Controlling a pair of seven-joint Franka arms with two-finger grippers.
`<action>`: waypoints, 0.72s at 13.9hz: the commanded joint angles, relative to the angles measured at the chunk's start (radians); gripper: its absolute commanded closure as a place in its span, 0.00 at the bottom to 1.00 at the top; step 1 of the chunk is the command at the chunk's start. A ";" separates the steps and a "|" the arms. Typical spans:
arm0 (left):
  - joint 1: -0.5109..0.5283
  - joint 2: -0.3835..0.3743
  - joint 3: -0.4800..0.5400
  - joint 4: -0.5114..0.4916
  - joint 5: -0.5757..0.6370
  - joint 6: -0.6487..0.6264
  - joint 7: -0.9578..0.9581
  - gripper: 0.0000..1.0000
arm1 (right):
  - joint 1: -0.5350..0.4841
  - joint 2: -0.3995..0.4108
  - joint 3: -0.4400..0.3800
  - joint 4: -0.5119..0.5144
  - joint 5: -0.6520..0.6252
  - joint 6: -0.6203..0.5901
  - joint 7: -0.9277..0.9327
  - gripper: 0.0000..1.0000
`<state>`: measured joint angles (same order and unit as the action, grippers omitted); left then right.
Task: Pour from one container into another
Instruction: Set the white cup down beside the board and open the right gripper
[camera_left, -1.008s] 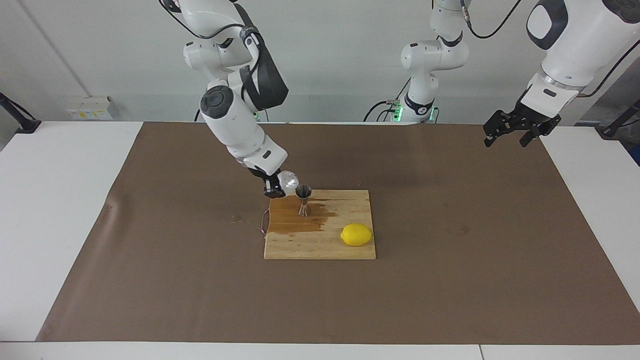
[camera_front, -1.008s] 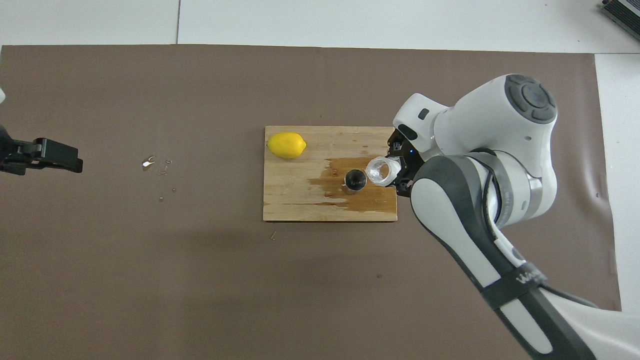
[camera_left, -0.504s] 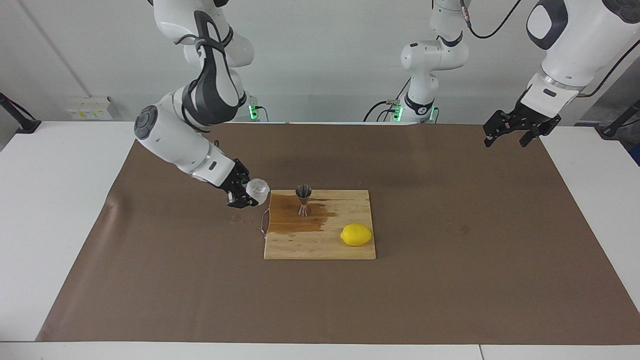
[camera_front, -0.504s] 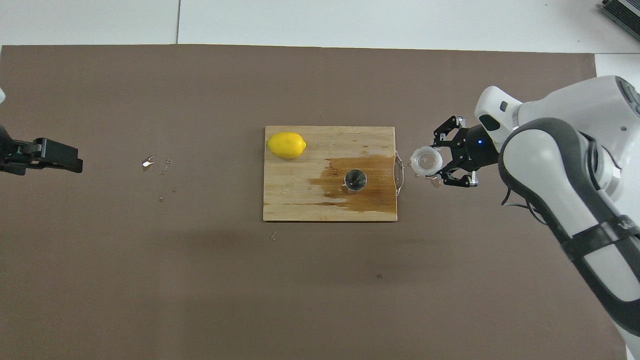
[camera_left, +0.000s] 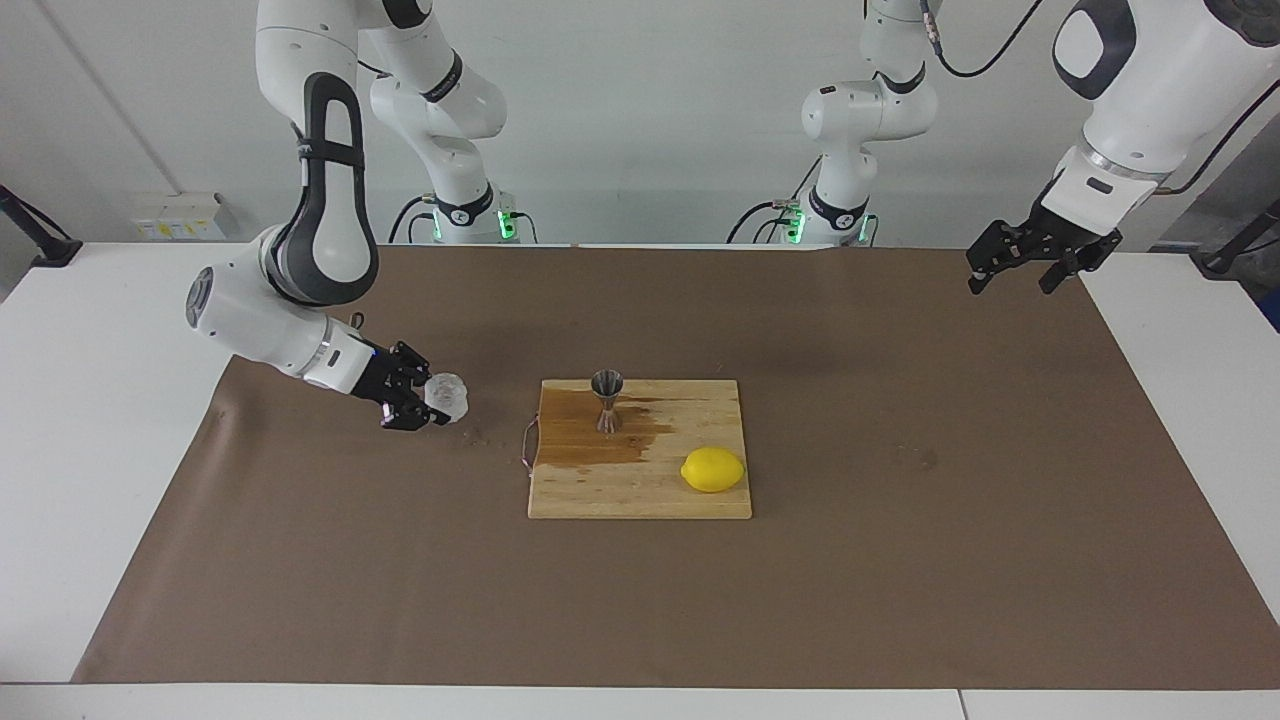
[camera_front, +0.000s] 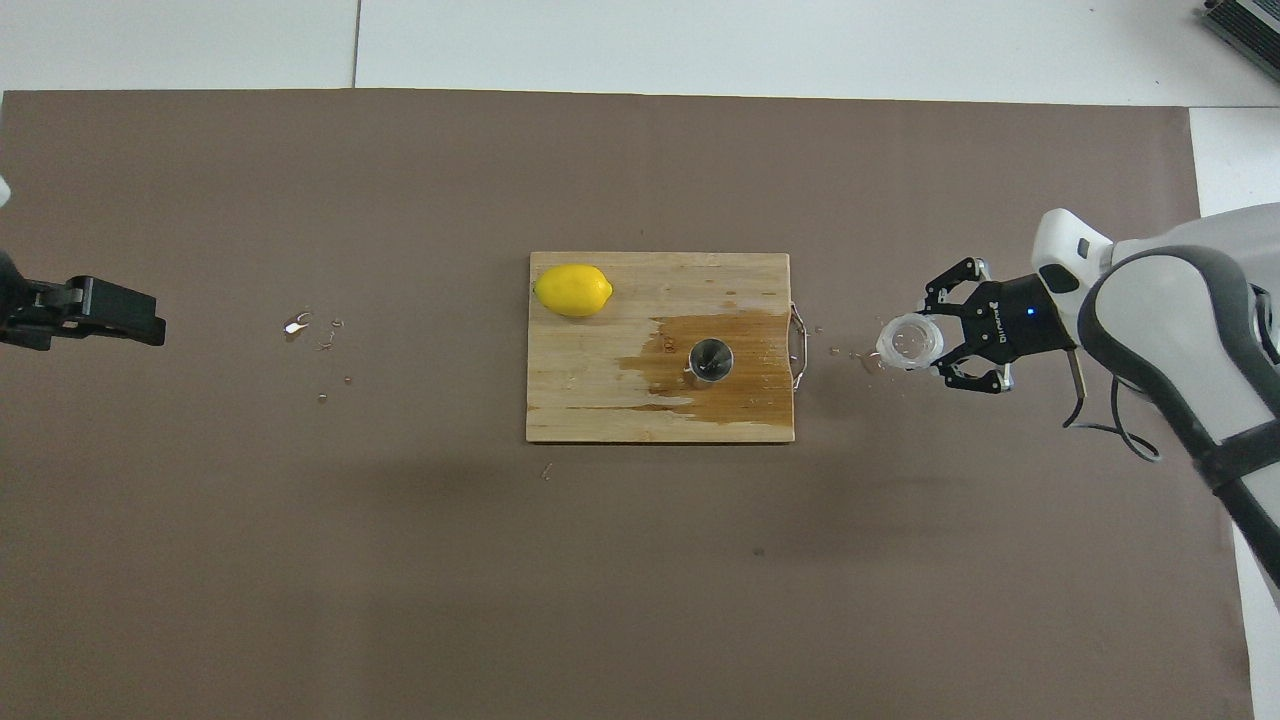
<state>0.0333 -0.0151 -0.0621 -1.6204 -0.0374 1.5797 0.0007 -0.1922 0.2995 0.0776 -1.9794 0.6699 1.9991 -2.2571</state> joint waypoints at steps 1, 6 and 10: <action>-0.006 -0.014 0.005 -0.006 0.017 -0.014 -0.001 0.00 | -0.012 0.049 0.014 -0.004 0.050 0.044 -0.087 0.53; -0.006 -0.014 0.005 -0.006 0.017 -0.014 -0.001 0.00 | -0.012 0.066 0.014 -0.016 0.063 0.089 -0.134 0.16; -0.006 -0.014 0.005 -0.006 0.017 -0.014 -0.001 0.00 | 0.006 0.020 0.010 -0.016 0.031 0.078 -0.037 0.00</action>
<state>0.0333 -0.0151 -0.0621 -1.6204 -0.0374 1.5795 0.0007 -0.1907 0.3714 0.0820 -1.9790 0.6966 2.0715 -2.3446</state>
